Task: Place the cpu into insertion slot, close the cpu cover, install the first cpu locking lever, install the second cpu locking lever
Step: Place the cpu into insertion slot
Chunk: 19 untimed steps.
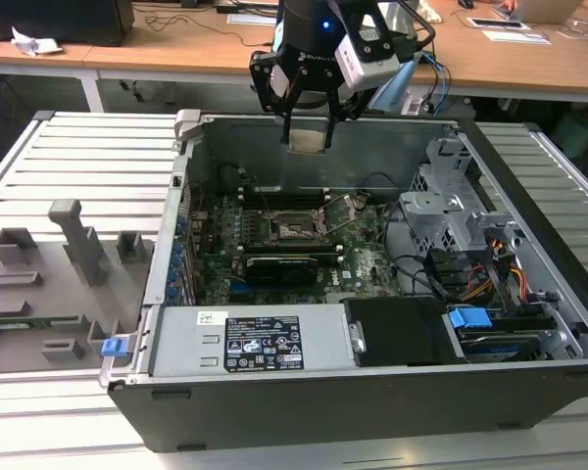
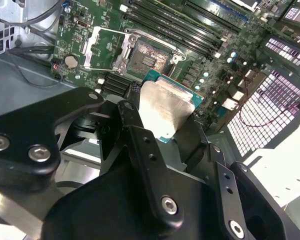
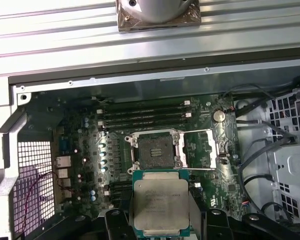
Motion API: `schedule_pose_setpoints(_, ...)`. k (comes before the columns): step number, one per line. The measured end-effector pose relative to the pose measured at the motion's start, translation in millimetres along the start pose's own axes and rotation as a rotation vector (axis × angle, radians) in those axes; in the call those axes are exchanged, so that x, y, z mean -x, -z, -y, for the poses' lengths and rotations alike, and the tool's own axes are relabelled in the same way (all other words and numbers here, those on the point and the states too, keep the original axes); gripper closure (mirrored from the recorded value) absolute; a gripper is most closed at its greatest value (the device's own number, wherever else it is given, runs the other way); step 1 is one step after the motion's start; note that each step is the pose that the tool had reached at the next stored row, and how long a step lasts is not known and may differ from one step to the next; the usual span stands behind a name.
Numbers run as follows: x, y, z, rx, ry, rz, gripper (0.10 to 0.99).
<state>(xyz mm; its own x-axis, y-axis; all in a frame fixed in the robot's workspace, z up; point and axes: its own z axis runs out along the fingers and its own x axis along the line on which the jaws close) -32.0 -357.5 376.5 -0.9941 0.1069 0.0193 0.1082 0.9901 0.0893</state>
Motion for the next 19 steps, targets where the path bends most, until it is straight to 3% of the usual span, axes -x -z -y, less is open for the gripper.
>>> schedule_pose_setpoints(19, 0.0, 0.0, 0.0, 0.001, -0.033, 0.0030, 0.553)
